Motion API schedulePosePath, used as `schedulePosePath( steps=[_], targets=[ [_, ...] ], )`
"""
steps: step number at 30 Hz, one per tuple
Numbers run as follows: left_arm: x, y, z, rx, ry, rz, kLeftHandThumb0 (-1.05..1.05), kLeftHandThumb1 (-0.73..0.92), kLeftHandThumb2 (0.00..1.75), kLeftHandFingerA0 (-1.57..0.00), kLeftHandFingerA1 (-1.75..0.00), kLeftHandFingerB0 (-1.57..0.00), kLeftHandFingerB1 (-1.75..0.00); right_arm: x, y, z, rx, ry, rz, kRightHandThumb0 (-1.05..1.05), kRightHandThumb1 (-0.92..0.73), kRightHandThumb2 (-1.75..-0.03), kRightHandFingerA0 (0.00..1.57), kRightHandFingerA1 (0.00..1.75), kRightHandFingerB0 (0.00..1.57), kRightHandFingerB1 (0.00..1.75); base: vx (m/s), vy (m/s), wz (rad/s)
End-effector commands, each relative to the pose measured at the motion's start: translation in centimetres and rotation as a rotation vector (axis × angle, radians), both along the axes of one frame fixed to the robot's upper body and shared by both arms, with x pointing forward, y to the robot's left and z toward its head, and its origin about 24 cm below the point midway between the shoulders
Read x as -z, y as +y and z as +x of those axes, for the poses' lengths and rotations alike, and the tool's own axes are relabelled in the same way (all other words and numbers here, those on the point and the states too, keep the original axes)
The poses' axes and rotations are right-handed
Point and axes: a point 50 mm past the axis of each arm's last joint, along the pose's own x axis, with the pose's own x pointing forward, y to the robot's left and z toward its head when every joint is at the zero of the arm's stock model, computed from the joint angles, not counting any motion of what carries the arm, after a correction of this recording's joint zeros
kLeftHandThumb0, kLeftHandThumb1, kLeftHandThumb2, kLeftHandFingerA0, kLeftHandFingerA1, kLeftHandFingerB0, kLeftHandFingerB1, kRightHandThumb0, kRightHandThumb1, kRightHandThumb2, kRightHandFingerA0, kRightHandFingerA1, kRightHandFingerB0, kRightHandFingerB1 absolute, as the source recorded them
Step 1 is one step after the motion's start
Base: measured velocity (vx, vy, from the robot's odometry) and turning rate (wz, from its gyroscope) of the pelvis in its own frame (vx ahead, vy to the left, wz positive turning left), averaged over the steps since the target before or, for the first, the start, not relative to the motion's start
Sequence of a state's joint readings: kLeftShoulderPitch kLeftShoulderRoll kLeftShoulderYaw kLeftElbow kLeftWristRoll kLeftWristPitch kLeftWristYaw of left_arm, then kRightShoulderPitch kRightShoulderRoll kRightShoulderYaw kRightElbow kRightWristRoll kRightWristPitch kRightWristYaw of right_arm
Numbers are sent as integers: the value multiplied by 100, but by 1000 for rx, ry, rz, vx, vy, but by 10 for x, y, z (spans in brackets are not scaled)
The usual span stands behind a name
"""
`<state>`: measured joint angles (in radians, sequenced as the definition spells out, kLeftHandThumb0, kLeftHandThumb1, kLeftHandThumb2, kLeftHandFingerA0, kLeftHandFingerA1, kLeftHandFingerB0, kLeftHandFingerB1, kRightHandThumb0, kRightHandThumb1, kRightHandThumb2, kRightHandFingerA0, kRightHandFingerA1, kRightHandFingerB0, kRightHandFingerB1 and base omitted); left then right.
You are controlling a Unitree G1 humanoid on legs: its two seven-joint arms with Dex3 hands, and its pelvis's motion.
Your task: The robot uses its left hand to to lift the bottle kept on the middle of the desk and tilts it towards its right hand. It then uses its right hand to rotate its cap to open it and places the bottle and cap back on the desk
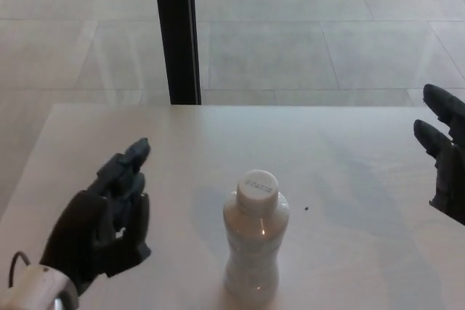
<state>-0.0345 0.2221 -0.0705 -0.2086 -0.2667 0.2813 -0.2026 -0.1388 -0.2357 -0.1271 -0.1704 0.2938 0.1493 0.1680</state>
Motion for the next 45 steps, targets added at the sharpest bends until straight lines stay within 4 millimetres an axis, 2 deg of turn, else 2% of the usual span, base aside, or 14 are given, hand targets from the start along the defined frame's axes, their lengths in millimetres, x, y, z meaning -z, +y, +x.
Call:
schedulePosePath(
  steps=[1, 7, 10, 11, 15, 18, 20, 21, 22, 26, 34, 38, 39, 45],
  targets=[
    [16, -16, -3, 22, 75, 115, -98, 83, 65, 0, 0, 0, 0, 0, -3, 4, 33, 12, 17, -90, -73, -86, 6, 29, 8, 21, 0, 0, 0],
    [28, -40, -8, 105, 75, 180, -99, 64, 89, 0, 0, 0, 0, 2, 2, 4, 37, 18, 32, -84, -70, -109, 4, 43, 8, 32, 0, 0, 0],
    [32, -41, -10, 113, 76, 209, -101, 60, 90, 0, 0, 0, 0, 1, 3, 5, 34, 14, 31, -84, -90, -68, 9, 35, 11, 25, 0, 0, 0],
    [35, -40, -12, 115, 86, 218, -104, 76, 63, 0, 0, 0, 0, 0, 2, 5, 40, 11, 33, -83, -69, -108, 4, 42, 9, 30, 0, 0, 0],
    [43, -32, -15, 102, 123, 255, -105, 75, 65, 0, 0, 0, 0, -1, -2, 5, 51, 8, 32, -86, -71, -110, 1, 39, 10, 31, 0, 0, 0],
    [45, -30, -16, 97, 123, 265, -105, 75, 65, 0, 0, 0, 0, -1, -2, 5, 55, 7, 35, -84, -89, -68, 9, 33, 12, 25, 0, 0, 0],
    [44, -29, -16, 91, 125, 297, -105, 75, 63, 0, 0, 0, 0, -1, -2, 5, 61, 5, 39, -83, -70, -107, 6, 42, 9, 33, 0, 0, 0],
    [44, -29, -15, 89, 112, 311, -102, 58, 89, 0, 0, 0, 0, -1, -1, 5, 69, 2, 35, -84, -89, -68, 11, 33, 13, 25, 0, 0, 0],
    [45, -30, -15, 87, 111, 315, -103, 57, 90, 0, 0, 0, 0, -1, -1, 5, 67, 1, 35, -84, -70, -108, 4, 42, 9, 31, 0, 0, 0],
    [47, -32, -15, 75, 120, 333, -103, 58, 89, 0, 0, 0, 0, -2, 0, 4, 72, -2, 24, -83, -70, -108, 4, 43, 8, 31, 0, 0, 0],
    [47, -39, -12, -94, 87, 237, -102, 65, 60, 0, 0, 0, 0, -3, -1, 4, 82, 0, 30, -81, -86, -68, 10, 36, 13, 26, 0, 0, 0],
    [41, -44, -8, -142, 58, 177, -97, 62, 59, 0, 0, 0, 0, -4, -1, 5, 101, -11, 20, -89, -69, -108, 4, 47, 10, 43, 0, 0, 0],
    [40, -45, -8, -141, 65, 169, -95, 52, 80, 0, 0, 0, 0, -4, -1, 5, 100, -13, 18, -87, -81, -70, 8, 39, 14, 29, 0, 0, 0],
    [39, -52, -6, -132, 79, 154, -103, 48, 88, 0, 0, 0, 0, -6, 3, 9, 96, -20, 30, -89, -78, -70, 8, 40, 14, 30, 0, 0, 0]
  ],
)
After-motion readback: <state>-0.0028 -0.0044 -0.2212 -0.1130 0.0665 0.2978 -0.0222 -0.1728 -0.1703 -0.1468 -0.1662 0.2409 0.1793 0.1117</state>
